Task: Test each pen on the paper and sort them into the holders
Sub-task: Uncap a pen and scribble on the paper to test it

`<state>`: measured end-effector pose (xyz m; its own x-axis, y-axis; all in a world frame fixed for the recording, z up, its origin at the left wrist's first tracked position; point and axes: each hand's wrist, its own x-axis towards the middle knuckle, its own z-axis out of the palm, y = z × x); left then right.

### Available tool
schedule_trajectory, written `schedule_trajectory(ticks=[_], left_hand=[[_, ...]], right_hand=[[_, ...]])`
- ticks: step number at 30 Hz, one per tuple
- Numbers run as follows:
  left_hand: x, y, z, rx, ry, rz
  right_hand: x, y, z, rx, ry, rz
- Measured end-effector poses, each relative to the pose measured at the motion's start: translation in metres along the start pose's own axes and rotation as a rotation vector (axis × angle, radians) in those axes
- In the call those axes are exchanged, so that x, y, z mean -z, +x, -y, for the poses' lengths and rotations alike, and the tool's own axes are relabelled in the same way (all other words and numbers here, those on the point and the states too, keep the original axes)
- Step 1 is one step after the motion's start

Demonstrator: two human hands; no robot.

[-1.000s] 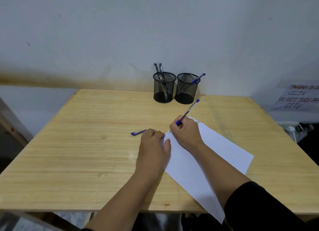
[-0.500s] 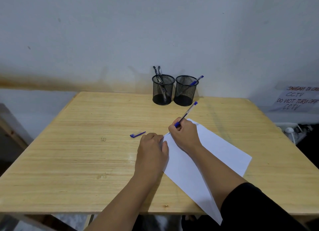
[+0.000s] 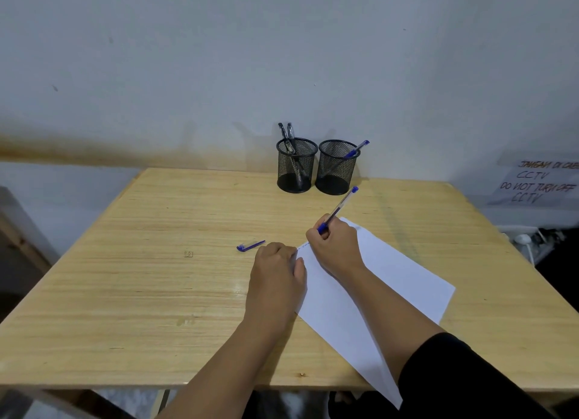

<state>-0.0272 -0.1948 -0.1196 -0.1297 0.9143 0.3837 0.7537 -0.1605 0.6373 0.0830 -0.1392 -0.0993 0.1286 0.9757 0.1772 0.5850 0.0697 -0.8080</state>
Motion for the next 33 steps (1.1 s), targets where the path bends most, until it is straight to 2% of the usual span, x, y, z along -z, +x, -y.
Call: schedule_trajectory(ticks=[4,6,9,13,16,20,23,33], left_hand=[[0.008,0.003,0.001,0.051,-0.099,-0.013],[0.017,0.008,0.004,0.071,-0.133,-0.094],[0.031,0.016,0.020,0.085,-0.032,-0.206],[0.046,0.022,0.038,0.209,0.127,-0.041],[0.052,0.025,0.040,0.203,0.129,0.037],[0.063,0.026,0.026,0.201,-0.129,0.035],[0.069,0.025,0.011,0.212,-0.278,0.049],[0.086,0.016,-0.022,0.128,-0.446,0.110]], right_hand=[[0.009,-0.002,-0.001,-0.071,0.185,-0.119],[0.017,-0.003,-0.004,-0.128,0.290,-0.129],[0.031,-0.006,-0.002,-0.199,0.497,-0.098],[0.041,-0.012,0.010,-0.280,0.673,-0.048],[0.040,-0.020,0.020,-0.266,0.673,0.032],[0.041,-0.030,0.036,-0.161,0.619,0.181],[0.043,-0.034,0.048,-0.103,0.634,0.197],[0.060,-0.048,0.063,-0.072,0.637,0.201]])
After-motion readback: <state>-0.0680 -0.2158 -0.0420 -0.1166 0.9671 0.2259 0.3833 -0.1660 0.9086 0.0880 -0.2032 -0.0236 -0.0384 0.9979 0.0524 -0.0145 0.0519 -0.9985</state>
